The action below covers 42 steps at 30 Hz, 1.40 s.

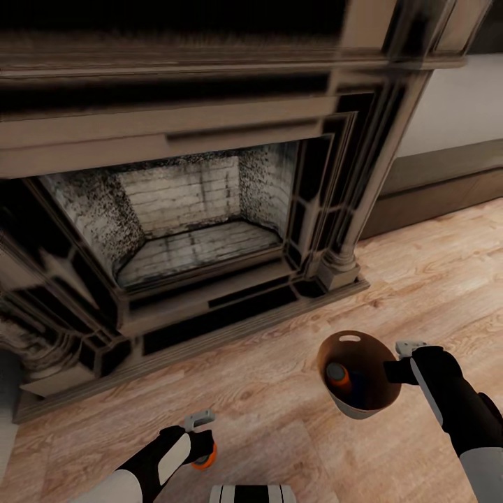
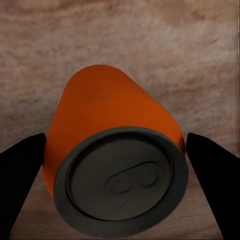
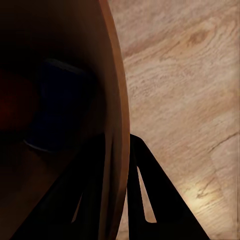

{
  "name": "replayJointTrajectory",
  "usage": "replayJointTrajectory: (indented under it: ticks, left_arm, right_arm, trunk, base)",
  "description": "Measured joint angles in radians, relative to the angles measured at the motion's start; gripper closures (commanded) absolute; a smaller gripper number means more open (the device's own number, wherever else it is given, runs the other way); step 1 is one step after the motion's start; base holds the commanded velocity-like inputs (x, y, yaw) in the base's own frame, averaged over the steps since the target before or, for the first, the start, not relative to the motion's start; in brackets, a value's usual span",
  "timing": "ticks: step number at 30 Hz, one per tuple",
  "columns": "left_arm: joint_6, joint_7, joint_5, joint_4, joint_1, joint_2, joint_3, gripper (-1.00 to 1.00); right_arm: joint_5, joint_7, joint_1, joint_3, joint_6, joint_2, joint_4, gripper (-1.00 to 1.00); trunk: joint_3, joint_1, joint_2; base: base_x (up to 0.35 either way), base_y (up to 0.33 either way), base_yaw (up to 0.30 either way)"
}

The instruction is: Put the three can of soda from the living room inside the tash can in the kitchen.

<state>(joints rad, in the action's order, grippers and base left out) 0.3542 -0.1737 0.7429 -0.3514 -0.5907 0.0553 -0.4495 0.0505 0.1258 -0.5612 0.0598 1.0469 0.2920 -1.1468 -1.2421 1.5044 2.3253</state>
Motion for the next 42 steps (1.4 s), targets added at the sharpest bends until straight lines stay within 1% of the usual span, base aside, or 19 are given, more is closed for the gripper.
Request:
replayJointTrajectory:
  ticks: [6,8,11,15,19,21,22,24,26,27,30,32,34,36,37,39,40,41,42]
  left_arm:
    - [0.02,0.003,0.001,-0.06,-0.001,-0.002,-0.002,1.0]
    - [0.055,0.002,0.001,-0.097,-0.001,-0.002,-0.003,1.0]
    - [0.13,-0.003,0.004,-0.185,-0.002,-0.002,-0.004,1.0]
    - [0.205,-0.007,0.003,-0.267,-0.003,-0.003,-0.005,1.0]
    - [0.28,-0.009,0.004,-0.358,-0.005,-0.003,-0.005,1.0]
    - [0.334,-0.011,0.005,-0.421,-0.006,-0.006,-0.001,1.0]
    - [0.374,-0.012,0.008,-0.469,-0.007,-0.008,0.002,1.0]
    - [0.431,-0.013,0.008,-0.543,-0.009,-0.009,0.005,1.0]
    - [0.465,-0.018,0.006,-0.584,-0.013,-0.008,0.007,1.0]
    - [0.494,-0.022,0.009,-0.613,-0.023,-0.006,0.008,1.0]
    - [0.549,-0.026,0.013,-0.663,-0.044,-0.003,0.011,1.0]
    - [0.589,-0.028,0.017,-0.704,-0.057,-0.001,0.013,1.0]
    - [0.625,-0.029,0.02,-0.743,-0.065,0.0,0.014,1.0]
    - [0.649,-0.028,0.033,-0.777,-0.073,0.001,0.015,1.0]
    - [0.658,-0.029,0.038,-0.787,-0.076,0.001,0.015,1.0]
    - [0.673,-0.029,0.056,-0.804,-0.081,0.002,0.015,1.0]
    - [0.685,-0.029,0.077,-0.82,-0.088,0.002,0.015,1.0]
    - [0.69,-0.029,0.087,-0.828,-0.092,0.003,0.015,1.0]
    - [0.692,-0.029,0.106,-0.839,-0.099,0.003,0.015,1.0]
  right_arm:
    - [-0.004,0.0,0.0,-0.027,0.0,0.001,0.039,1.0]
    - [-0.001,0.0,0.0,-0.03,0.0,0.001,0.051,1.0]
    - [0.005,-0.001,0.0,-0.033,0.0,0.0,0.076,1.0]
    - [0.0,-0.008,0.0,-0.035,0.0,-0.002,0.096,1.0]
    - [0.003,-0.021,-0.001,-0.038,0.0,-0.004,0.145,1.0]
    - [-0.002,-0.053,-0.002,-0.056,0.0,-0.005,0.171,1.0]
    - [-0.01,-0.084,-0.003,-0.072,0.0,-0.006,0.186,1.0]
    - [0.001,-0.125,-0.009,-0.089,0.0,-0.008,0.2,1.0]
    - [0.024,-0.144,-0.011,-0.096,0.0,-0.013,0.207,1.0]
    - [0.025,-0.156,-0.013,-0.1,0.0,-0.019,0.213,1.0]
    - [-0.027,-0.184,-0.015,-0.106,-0.001,-0.03,0.229,1.0]
    - [-0.04,-0.223,-0.016,-0.108,-0.002,-0.035,0.24,1.0]
    - [0.0,-0.259,-0.017,-0.108,0.0,-0.043,0.248,1.0]
    - [0.026,-0.282,-0.022,-0.109,0.0,-0.05,0.251,1.0]
    - [0.019,-0.285,-0.023,-0.109,0.0,-0.052,0.253,1.0]
    - [-0.012,-0.288,-0.025,-0.109,0.0,-0.056,0.256,1.0]
    - [-0.024,-0.291,-0.028,-0.109,-0.001,-0.06,0.264,1.0]
    - [-0.032,-0.293,-0.03,-0.109,-0.002,-0.062,0.271,1.0]
    - [-0.029,-0.297,-0.035,-0.109,-0.002,-0.065,0.285,1.0]
  trunk:
    - [0.019,-0.023,-0.042]
    - [0.025,-0.031,-0.056]
    - [0.035,-0.042,-0.077]
    - [0.047,-0.058,-0.105]
    - [0.059,-0.073,-0.133]
    - [0.066,-0.08,-0.147]
    - [0.069,-0.084,-0.154]
    - [0.075,-0.092,-0.168]
    - [0.082,-0.1,-0.182]
    - [0.085,-0.104,-0.189]
    - [0.094,-0.115,-0.21]
    - [0.1,-0.123,-0.224]
    - [0.107,-0.13,-0.238]
    - [0.113,-0.138,-0.252]
    - [0.116,-0.142,-0.259]
    - [0.122,-0.15,-0.273]
    - [0.125,-0.153,-0.28]
    - [0.129,-0.157,-0.287]
    - [0.132,-0.161,-0.294]
  base:
    - [0.0,0.0,0.0]
    - [0.0,0.0,0.0]
    - [0.0,0.0,0.0]
    - [0.0,0.0,0.0]
    - [0.0,0.0,0.0]
    - [0.0,0.0,0.0]
    - [0.0,0.0,0.0]
    - [0.0,0.0,0.0]
    - [0.0,0.0,0.0]
    - [0.0,0.0,0.0]
    - [0.0,0.0,0.0]
    - [0.0,0.0,0.0]
    - [0.0,0.0,0.0]
    - [0.0,0.0,0.0]
    - [0.0,0.0,0.0]
    - [0.0,0.0,0.0]
    - [0.0,0.0,0.0]
    - [0.0,0.0,0.0]
    - [0.0,0.0,0.0]
